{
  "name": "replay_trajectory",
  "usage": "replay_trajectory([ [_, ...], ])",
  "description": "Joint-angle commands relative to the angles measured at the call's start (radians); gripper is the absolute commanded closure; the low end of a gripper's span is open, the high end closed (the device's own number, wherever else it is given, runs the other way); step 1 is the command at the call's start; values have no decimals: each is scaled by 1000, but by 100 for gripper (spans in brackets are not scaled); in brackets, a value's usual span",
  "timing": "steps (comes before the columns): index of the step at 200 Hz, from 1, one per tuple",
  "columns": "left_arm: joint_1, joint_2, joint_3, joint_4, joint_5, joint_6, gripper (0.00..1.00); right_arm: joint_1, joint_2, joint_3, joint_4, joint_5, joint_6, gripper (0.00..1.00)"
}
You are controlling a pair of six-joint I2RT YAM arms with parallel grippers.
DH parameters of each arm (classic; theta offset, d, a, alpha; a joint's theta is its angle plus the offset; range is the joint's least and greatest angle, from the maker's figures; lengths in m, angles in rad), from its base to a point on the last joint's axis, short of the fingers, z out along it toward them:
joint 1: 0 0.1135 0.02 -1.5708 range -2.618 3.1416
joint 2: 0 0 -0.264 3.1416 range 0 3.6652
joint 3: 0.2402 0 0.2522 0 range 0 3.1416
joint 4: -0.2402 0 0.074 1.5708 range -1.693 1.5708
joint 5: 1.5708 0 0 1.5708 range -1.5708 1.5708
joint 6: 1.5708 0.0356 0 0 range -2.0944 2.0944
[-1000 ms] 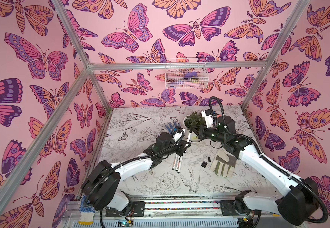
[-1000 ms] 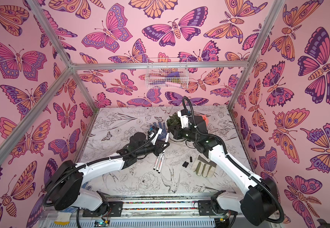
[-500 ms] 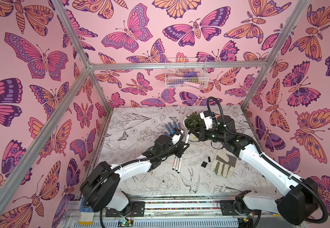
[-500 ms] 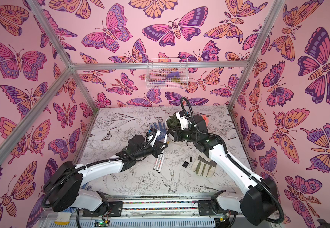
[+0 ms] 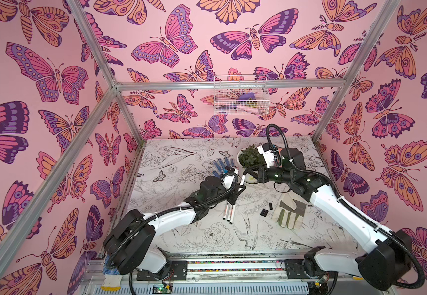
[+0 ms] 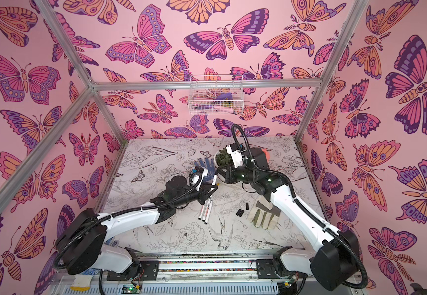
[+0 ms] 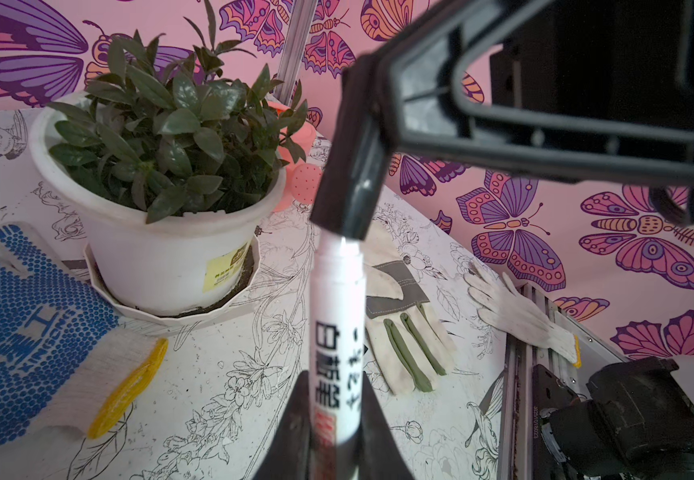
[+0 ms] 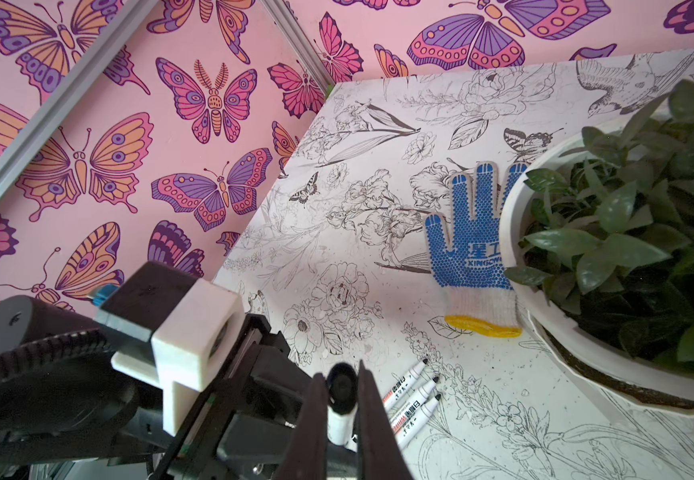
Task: Insert the pens into the pen caps
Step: 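Open the right gripper off the cap while the left holds the capped marker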
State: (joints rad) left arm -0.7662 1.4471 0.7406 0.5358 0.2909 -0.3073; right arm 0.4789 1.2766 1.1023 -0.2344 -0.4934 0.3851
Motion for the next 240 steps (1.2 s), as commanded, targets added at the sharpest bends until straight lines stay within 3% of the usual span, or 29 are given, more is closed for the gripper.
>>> replay_trajectory([
  [1,-5,-24,0,116,-52,47,100,8,26,30,-187,-73,-70,99],
  [67,-19,-26,-45,249,-118,85,100,9,27,39,-207,-107,-88,92],
  [179,-34,4,-69,320,-151,92,100,-8,-55,73,-158,-22,-80,55],
  [210,-38,13,-74,320,-143,92,100,-20,-65,104,-110,1,-63,55],
  [240,-48,21,-74,321,-136,88,100,-18,1,153,-39,-53,-4,56],
])
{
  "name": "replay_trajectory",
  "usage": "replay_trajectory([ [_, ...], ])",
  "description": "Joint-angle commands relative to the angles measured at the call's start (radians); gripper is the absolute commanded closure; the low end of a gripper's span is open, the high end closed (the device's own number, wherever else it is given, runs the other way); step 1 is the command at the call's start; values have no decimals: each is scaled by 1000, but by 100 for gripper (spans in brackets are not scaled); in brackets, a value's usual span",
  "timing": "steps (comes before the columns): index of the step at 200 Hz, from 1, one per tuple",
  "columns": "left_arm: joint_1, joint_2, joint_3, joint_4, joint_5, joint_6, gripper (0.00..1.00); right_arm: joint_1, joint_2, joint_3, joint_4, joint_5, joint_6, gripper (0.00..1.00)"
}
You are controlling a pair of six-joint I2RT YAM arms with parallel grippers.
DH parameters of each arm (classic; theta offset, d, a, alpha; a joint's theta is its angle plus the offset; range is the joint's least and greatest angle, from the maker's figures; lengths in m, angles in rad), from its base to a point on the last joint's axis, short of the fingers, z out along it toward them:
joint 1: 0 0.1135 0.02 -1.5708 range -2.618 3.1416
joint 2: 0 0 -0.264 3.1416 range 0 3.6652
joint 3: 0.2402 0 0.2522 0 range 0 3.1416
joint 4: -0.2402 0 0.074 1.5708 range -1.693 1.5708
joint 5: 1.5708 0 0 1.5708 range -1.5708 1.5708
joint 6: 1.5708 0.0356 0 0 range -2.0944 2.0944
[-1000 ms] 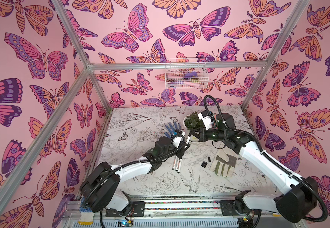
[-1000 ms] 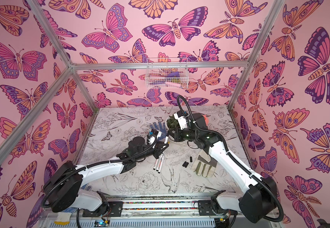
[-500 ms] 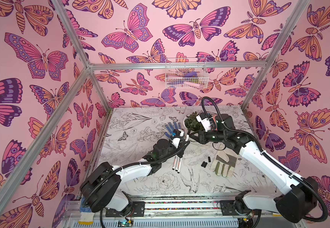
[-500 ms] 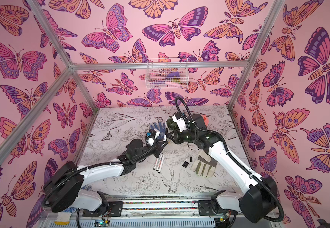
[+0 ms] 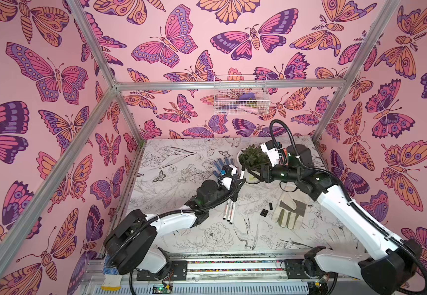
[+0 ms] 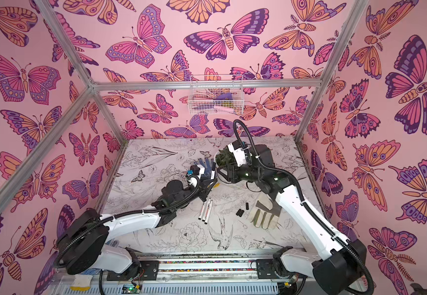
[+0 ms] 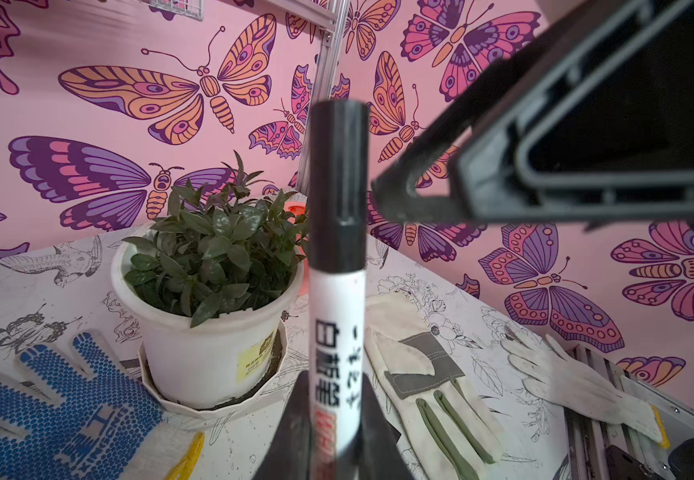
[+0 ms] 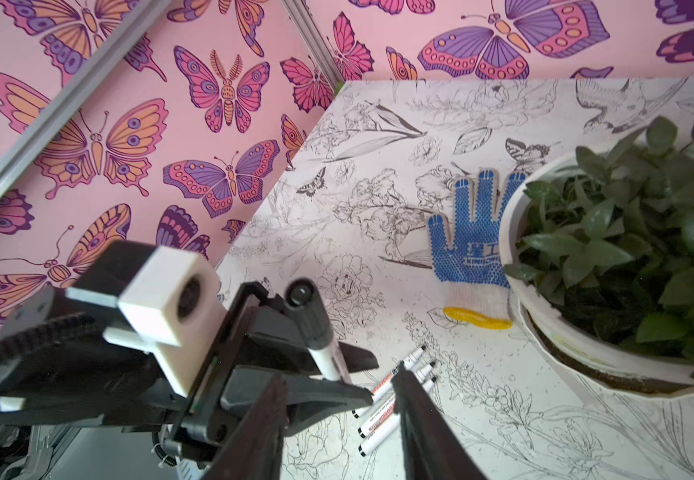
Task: Insert the pens into the pen caps
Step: 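Open the right gripper off the cap while the left holds the capped marker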
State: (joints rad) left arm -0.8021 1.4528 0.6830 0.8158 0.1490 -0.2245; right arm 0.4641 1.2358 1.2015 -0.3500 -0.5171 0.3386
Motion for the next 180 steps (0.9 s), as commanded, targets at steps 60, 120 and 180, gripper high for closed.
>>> replay_trajectory([
  [60,-20,13,-11,42,1,10,100,13,143,98,117,-57,71,61],
  [120,-20,5,5,42,-7,22,100,31,136,26,135,-63,115,80],
  [180,-19,-12,50,35,-16,56,100,44,119,-41,116,-61,127,83],
])
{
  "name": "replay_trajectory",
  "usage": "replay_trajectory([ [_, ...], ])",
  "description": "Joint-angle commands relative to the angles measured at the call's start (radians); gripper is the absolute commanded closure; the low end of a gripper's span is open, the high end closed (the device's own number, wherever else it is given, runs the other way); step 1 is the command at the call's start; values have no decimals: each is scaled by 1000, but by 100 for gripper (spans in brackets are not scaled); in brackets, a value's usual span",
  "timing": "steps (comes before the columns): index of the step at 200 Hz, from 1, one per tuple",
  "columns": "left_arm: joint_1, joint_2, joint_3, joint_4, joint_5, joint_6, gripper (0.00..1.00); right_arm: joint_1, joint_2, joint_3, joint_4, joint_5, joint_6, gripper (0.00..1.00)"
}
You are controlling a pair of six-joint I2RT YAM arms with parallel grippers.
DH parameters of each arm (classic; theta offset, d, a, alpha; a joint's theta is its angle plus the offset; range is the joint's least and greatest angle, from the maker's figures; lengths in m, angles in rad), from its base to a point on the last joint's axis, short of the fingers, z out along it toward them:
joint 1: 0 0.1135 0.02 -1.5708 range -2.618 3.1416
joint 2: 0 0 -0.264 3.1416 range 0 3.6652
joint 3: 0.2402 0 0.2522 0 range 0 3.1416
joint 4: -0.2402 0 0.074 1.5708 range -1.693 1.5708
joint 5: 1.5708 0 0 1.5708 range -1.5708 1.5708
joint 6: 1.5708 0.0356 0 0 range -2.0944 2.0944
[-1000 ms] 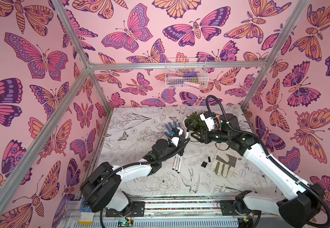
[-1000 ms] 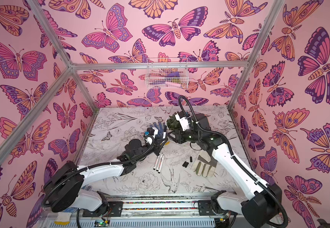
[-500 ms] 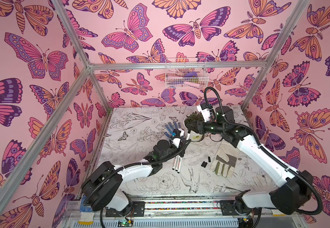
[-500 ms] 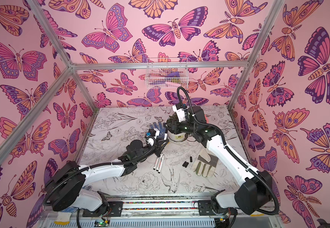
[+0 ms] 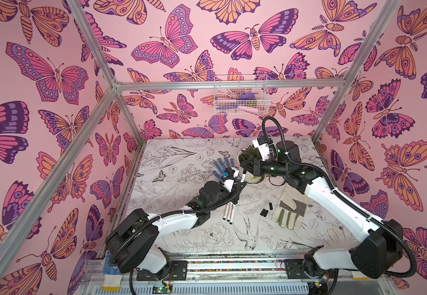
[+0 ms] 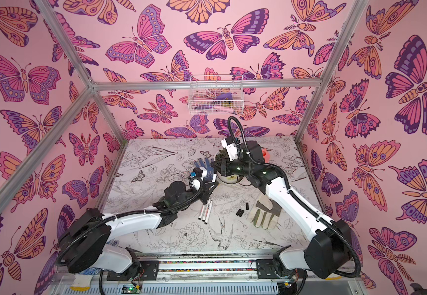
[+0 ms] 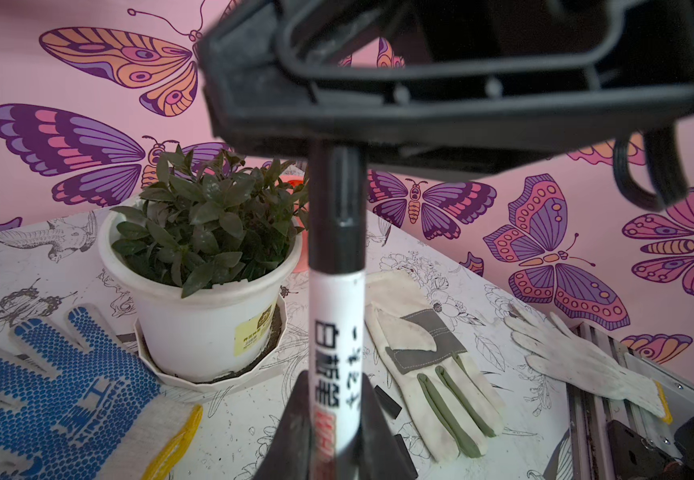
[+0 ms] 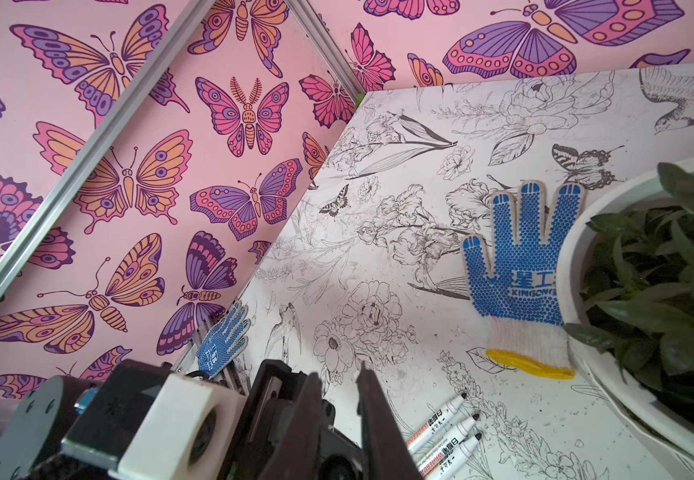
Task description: Insert the pens into the pen caps
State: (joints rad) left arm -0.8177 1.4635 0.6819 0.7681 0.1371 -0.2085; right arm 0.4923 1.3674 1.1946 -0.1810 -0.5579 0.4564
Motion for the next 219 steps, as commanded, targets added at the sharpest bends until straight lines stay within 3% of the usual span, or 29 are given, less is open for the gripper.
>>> replay_trajectory([
  [1,-3,-23,52,84,-5,40,100,16,-13,-35,-55,-20,9,83],
  [21,-2,-33,62,96,-11,44,100,15,-20,-47,-72,-2,3,95],
  [41,-3,-42,79,97,-11,62,100,15,-17,-40,-103,-12,-18,100],
  [116,-2,-37,173,304,-118,260,100,15,74,9,-296,-194,-51,100],
  [139,7,-41,216,332,-64,262,100,16,115,42,-369,-183,-75,100],
  [156,34,-53,257,318,55,183,100,17,146,74,-426,-185,-101,100],
  [189,133,-40,330,387,320,-115,100,15,181,106,-477,-220,-122,100],
  [219,210,-1,381,467,411,-295,100,18,199,131,-543,-267,-164,100],
])
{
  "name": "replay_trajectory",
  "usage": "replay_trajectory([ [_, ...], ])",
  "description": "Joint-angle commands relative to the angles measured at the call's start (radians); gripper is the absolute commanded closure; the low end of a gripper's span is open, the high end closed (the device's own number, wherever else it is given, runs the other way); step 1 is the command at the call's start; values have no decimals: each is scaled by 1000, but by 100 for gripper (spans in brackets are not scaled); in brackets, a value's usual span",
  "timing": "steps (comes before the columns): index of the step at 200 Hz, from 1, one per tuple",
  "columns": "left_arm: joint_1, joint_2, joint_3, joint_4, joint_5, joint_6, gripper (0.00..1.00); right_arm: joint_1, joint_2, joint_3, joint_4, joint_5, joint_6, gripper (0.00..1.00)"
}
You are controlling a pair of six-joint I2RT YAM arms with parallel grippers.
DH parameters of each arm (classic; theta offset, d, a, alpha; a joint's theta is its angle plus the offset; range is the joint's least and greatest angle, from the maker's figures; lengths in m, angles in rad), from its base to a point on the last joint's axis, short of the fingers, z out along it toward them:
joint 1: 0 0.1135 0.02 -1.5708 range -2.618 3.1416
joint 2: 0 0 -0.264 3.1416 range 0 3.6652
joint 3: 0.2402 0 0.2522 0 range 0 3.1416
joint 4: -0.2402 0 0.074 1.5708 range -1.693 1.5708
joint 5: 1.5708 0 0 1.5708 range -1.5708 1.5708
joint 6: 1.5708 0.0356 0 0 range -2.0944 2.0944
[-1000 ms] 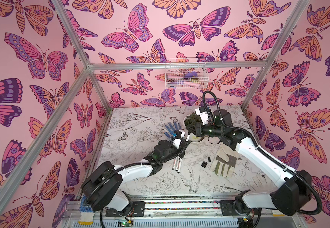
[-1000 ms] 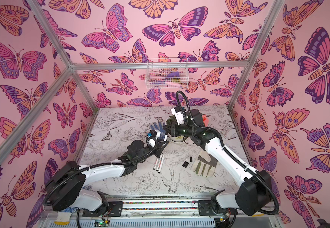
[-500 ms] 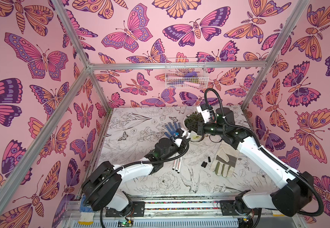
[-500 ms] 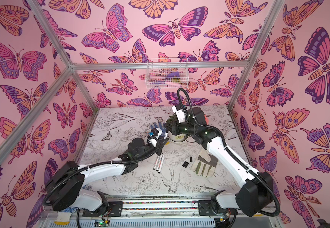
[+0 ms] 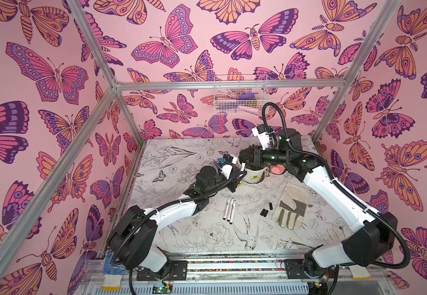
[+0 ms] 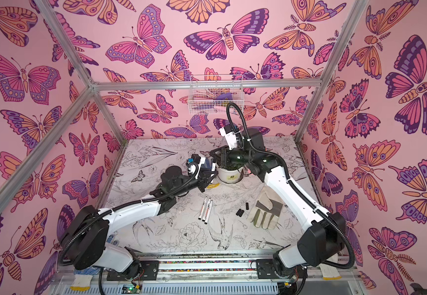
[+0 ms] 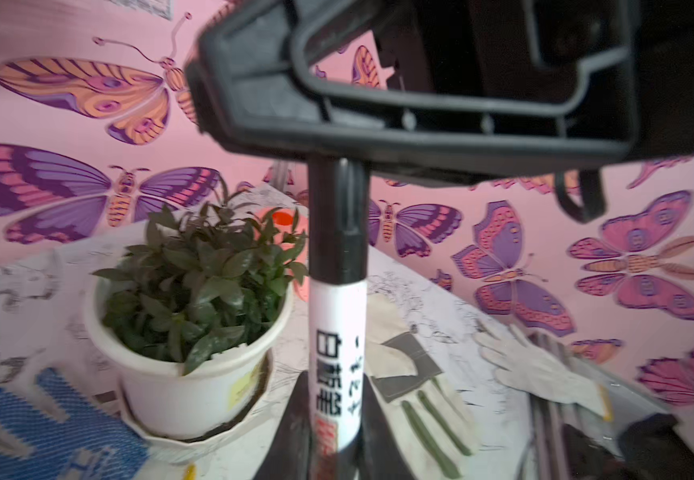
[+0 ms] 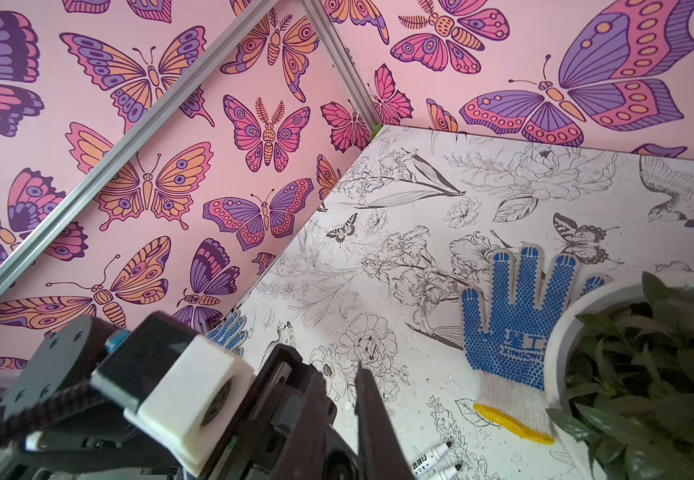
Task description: Insert the pens into the pen caps
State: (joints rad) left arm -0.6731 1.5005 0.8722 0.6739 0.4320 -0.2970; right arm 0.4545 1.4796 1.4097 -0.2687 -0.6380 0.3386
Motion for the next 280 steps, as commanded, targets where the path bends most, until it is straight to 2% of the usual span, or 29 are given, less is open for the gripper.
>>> replay_trajectory([
  [1,67,-38,191,562,115,-210,100,55,86,-84,-458,-188,-48,100],
  [18,101,-33,197,565,86,-214,100,56,84,-81,-504,-191,-80,100],
  [57,112,-85,207,431,-24,-2,100,56,60,-127,-552,-185,-92,100],
  [98,114,-88,207,419,-147,74,100,58,56,-160,-610,-155,-117,100],
  [150,114,-48,309,417,-152,125,100,84,85,-171,-672,-71,-155,100],
  [198,112,10,432,445,-111,101,100,91,132,-179,-644,-86,-145,100],
  [252,116,0,440,468,-166,142,100,112,146,-193,-671,-26,-167,100],
  [280,166,-20,391,527,-218,32,100,112,154,-190,-671,-11,-168,100],
])
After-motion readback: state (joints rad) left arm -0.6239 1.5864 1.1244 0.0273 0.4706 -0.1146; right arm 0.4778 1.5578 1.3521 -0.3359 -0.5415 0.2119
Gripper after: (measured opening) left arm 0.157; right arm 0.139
